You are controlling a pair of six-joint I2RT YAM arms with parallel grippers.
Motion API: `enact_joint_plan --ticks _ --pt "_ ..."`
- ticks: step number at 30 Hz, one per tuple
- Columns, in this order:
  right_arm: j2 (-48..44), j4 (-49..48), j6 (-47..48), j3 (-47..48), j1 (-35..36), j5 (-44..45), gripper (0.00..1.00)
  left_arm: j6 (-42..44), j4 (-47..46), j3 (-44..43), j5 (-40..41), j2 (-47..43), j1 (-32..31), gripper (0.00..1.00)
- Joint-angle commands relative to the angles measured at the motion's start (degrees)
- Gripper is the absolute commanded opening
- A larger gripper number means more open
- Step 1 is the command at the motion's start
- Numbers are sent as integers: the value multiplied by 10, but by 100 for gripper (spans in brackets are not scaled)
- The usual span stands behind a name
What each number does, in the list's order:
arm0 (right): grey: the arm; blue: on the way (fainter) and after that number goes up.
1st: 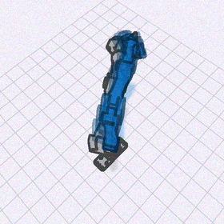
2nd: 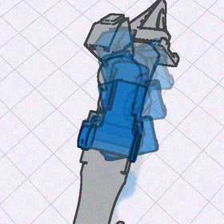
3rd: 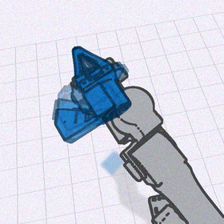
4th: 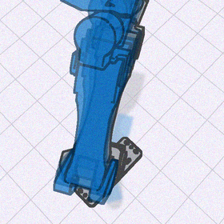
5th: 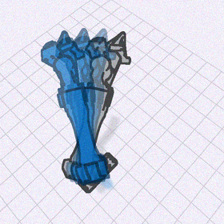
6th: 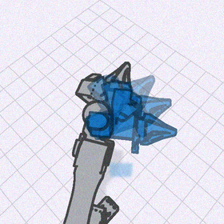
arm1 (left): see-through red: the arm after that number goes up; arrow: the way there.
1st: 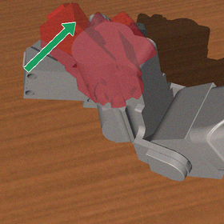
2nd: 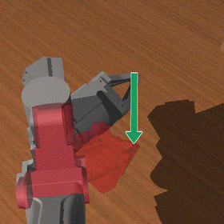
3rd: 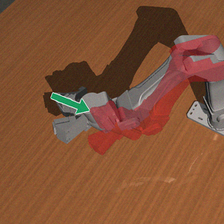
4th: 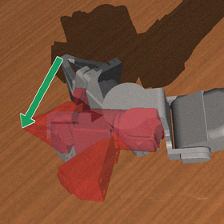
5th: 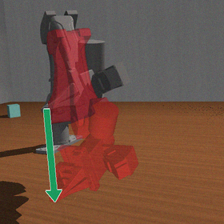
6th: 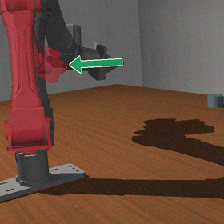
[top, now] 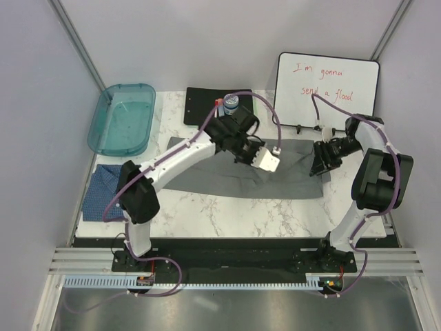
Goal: Fold and stack the long sleeve shirts
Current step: Fold the shirt
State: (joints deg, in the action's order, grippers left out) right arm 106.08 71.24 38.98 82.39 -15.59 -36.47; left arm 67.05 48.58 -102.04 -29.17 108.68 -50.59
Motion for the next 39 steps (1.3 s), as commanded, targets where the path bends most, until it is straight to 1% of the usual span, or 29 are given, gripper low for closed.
enact_joint_plan --ticks 1,3,4,7,8,10,12,15,19,24,26,28,29,32,34,36,38,39 --pt "-9 -16 -7 -56 0 -19 49 249 135 -73 -26 5 107 2" --pt "-1 -36 -13 -66 0 -11 48 305 156 -85 -28 11 149 2" --pt "8 -41 -20 -72 0 -1 47 365 170 -82 -29 10 162 2" --pt "25 -61 -28 -81 0 15 46 451 176 -61 -34 4 206 2" --pt "27 -66 -29 -83 0 22 45 462 178 -56 -35 3 222 2" --pt "32 -80 -37 -87 0 30 45 488 180 -38 -35 1 233 2" --pt "33 -93 -42 -91 0 44 44 494 179 -26 -41 -2 247 2" --pt "35 -102 -45 -94 0 62 43 535 176 7 -53 -21 262 2" --pt "30 -97 -41 -96 0 61 43 542 159 52 -43 -31 273 2" --pt "12 -37 19 -88 0 37 49 521 148 84 -38 -31 283 2" --pt "4 -3 42 -85 0 26 55 520 152 97 -46 -34 284 2" --pt "-5 16 65 -70 0 11 55 506 152 102 -55 -30 286 2" --pt "-8 40 75 -62 0 3 56 497 152 98 -60 -19 291 3" --pt "-25 52 78 -36 1 -19 56 462 150 91 -72 -1 301 21" --pt "-34 53 67 -11 4 -21 56 455 150 98 -77 -2 309 27" --pt "-38 45 55 17 13 -26 56 431 150 95 -86 -11 325 36" --pt "-38 16 20 35 24 -26 54 405 151 76 -111 -14 344 39" --pt "-36 5 8 51 41 -26 52 371 150 68 -120 -15 349 43"
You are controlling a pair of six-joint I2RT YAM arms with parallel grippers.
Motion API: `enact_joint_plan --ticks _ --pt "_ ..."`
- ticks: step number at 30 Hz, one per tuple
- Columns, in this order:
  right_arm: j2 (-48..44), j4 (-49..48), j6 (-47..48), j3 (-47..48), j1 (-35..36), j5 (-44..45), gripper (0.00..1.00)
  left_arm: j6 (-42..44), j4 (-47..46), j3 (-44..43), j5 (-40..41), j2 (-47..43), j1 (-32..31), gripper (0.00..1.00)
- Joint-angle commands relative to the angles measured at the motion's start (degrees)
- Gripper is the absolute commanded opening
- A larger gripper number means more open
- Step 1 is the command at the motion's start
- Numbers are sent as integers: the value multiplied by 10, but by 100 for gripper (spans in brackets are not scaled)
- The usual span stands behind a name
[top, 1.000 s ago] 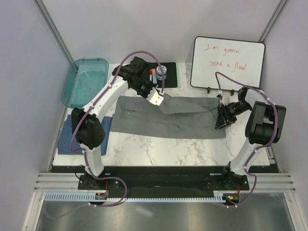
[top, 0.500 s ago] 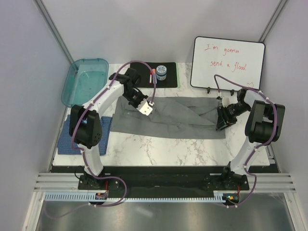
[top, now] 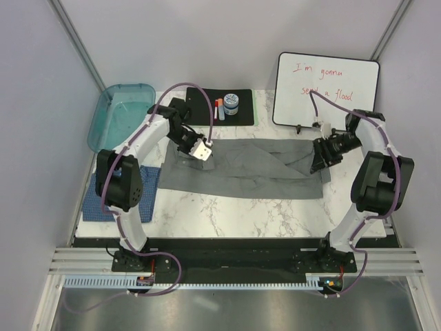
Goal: Fold and stack the long sleeve shirts
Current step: Fold the shirt
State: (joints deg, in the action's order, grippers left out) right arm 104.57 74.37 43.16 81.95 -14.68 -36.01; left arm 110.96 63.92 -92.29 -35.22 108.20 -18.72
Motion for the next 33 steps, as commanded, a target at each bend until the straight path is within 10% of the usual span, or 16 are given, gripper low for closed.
enact_joint_plan --ticks 1,12,22,33 --pt "-17 -39 -46 62 42 -30 52 -81 -3 -35 -70 -12 35 48" --pt "59 -197 -152 62 189 29 47 -405 -232 56 -54 -20 20 62" --pt "111 -281 -154 59 188 179 32 -496 -345 156 45 -51 21 63" --pt "56 -228 -182 102 179 55 46 -577 -362 195 42 -84 21 66"
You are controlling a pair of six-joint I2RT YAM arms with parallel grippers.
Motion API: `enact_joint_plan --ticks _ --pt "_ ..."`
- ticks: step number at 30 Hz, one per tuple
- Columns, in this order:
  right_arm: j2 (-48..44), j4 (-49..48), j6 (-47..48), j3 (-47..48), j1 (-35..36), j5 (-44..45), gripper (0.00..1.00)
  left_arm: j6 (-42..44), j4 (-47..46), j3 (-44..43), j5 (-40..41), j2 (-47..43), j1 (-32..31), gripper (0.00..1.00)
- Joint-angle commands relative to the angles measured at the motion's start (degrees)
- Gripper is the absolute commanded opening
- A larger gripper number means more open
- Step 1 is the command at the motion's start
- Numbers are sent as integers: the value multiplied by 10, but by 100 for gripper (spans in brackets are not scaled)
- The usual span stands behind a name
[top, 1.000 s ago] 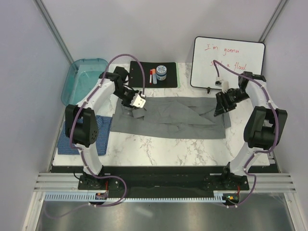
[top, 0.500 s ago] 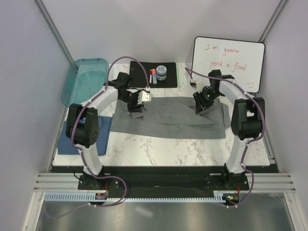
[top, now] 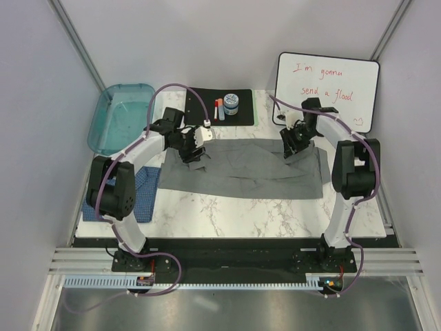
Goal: Fold and stack the long sleeve shirts
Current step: Fold the shirt
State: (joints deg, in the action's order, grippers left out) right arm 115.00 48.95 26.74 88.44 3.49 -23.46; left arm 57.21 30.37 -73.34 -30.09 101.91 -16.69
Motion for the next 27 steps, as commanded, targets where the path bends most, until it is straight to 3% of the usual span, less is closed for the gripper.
enact_joint_plan --ticks 1,5,14,20,22,23,24,25,27 --pt "-50 41 -22 43 -2 -88 50 -33 -21 2 -10 -18 1 66" --pt "-34 65 -31 53 0 -121 55 44 -11 25 3 -29 -17 68" --pt "13 54 -31 21 13 -112 54 117 -142 138 139 -53 -75 69" --pt "35 47 -24 20 19 -120 50 119 -182 132 181 -42 -80 56" --pt "41 43 -24 25 21 -120 38 120 -180 119 184 -39 -82 46" --pt "49 41 -26 32 21 -117 31 123 -175 115 184 -39 -83 34" --pt "51 41 -28 37 21 -113 12 125 -175 111 187 -41 -84 29" --pt "53 40 -30 44 21 -103 1 126 -176 102 190 -42 -89 24" --pt "53 40 -31 47 20 -96 0 135 -161 91 191 -51 -92 10"
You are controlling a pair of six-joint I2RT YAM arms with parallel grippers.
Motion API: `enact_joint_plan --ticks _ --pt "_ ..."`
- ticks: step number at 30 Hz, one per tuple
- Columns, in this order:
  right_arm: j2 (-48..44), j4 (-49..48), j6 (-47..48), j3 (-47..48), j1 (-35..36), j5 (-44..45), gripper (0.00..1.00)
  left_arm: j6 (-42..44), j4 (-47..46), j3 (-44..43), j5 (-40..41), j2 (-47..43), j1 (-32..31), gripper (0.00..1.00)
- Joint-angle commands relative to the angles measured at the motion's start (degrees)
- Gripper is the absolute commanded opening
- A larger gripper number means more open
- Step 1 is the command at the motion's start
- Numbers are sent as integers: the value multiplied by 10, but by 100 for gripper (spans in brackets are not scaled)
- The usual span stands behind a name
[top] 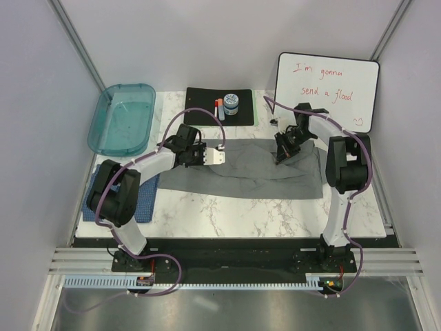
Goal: Fold and stack the long sleeve shirts
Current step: Fold the shirt
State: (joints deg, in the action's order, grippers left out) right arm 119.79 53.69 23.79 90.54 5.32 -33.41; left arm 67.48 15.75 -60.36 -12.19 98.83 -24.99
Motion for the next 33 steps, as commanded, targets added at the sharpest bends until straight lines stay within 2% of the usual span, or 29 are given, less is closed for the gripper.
enact_joint_plan --ticks 1,4,8,12,17,18,19,20,21,22,25,30,33 --pt "4 -8 -1 28 1 13 0 38 -9 -48 13 -26 -14 6" --pt "0 -10 1 30 1 30 0 71 9 -57 19 -48 -19 2" --pt "-7 -16 9 24 -6 66 0 101 24 -50 25 -79 -21 2" --pt "-10 -20 12 22 -19 74 0 125 24 -4 28 -106 -23 2" --pt "1 -25 6 26 -16 73 0 154 -4 63 50 -91 -23 2" --pt "1 -26 4 26 -15 73 3 157 -10 84 54 -86 -23 4" --pt "2 -24 4 27 -15 75 9 157 -10 90 56 -73 -23 12" --pt "2 -23 4 26 -15 77 17 156 -10 96 64 -67 -23 19" --pt "-1 -16 6 26 -14 78 32 156 -9 109 71 -60 -23 26" --pt "-10 -11 7 27 -14 84 39 152 -10 113 77 -58 -23 34" --pt "-50 5 16 23 -15 99 52 106 12 102 68 -69 -20 40" --pt "-120 10 16 13 -15 121 53 -9 74 18 -27 -122 3 42" --pt "-143 7 9 6 -14 100 48 -103 101 -48 -59 -104 35 42"
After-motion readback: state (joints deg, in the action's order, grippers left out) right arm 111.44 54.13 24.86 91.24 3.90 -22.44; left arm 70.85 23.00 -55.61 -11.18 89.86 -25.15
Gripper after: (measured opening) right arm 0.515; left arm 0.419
